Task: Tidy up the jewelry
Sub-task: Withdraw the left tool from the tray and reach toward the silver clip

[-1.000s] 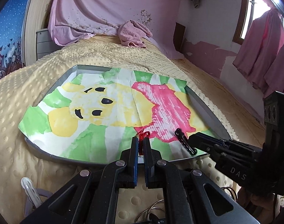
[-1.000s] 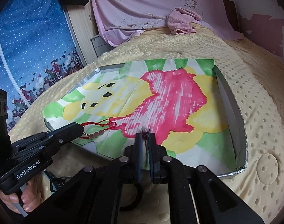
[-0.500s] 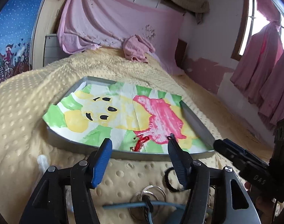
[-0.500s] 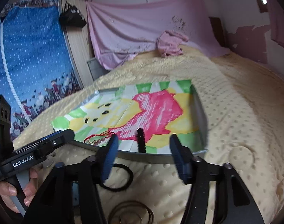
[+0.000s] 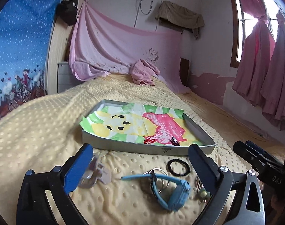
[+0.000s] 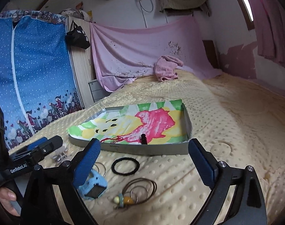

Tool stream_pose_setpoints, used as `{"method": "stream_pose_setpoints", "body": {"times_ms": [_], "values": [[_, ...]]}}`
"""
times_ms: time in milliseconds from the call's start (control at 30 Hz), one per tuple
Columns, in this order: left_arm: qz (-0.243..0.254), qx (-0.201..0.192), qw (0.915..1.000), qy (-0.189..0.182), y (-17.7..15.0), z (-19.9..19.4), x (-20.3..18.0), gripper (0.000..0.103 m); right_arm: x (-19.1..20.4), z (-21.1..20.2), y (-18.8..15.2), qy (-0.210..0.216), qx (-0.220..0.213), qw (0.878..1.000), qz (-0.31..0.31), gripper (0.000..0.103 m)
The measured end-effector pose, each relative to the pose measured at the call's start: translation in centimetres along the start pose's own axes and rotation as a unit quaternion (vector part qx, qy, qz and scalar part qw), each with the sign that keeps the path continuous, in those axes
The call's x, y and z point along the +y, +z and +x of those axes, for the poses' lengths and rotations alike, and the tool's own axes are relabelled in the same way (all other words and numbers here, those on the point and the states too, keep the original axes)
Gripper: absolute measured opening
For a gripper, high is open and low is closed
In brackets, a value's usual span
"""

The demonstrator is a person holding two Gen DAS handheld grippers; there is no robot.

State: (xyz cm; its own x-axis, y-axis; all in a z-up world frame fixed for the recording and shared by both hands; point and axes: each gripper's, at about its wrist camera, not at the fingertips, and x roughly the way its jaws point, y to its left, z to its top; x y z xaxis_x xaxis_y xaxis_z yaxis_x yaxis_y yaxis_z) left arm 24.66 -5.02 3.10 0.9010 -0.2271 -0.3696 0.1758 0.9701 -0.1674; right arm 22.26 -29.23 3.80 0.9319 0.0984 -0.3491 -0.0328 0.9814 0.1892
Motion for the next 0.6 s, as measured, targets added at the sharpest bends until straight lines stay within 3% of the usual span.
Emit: {"method": "stream_pose_setpoints", "body": {"times_ms": [267,600], "values": [[0.007,-0.011,0.9998,0.012,-1.3,-3.4,0.2,0.102,1.2,-3.3,-0.6,-0.013,0.003,1.000,-0.014,0.092],[0.017,0.016,0.9991,0.034,-3.1,-6.5,2.2,0.103,3.4,-5.3,-2.6,-0.011,0.049,0.998,-0.030,0.092]]}}
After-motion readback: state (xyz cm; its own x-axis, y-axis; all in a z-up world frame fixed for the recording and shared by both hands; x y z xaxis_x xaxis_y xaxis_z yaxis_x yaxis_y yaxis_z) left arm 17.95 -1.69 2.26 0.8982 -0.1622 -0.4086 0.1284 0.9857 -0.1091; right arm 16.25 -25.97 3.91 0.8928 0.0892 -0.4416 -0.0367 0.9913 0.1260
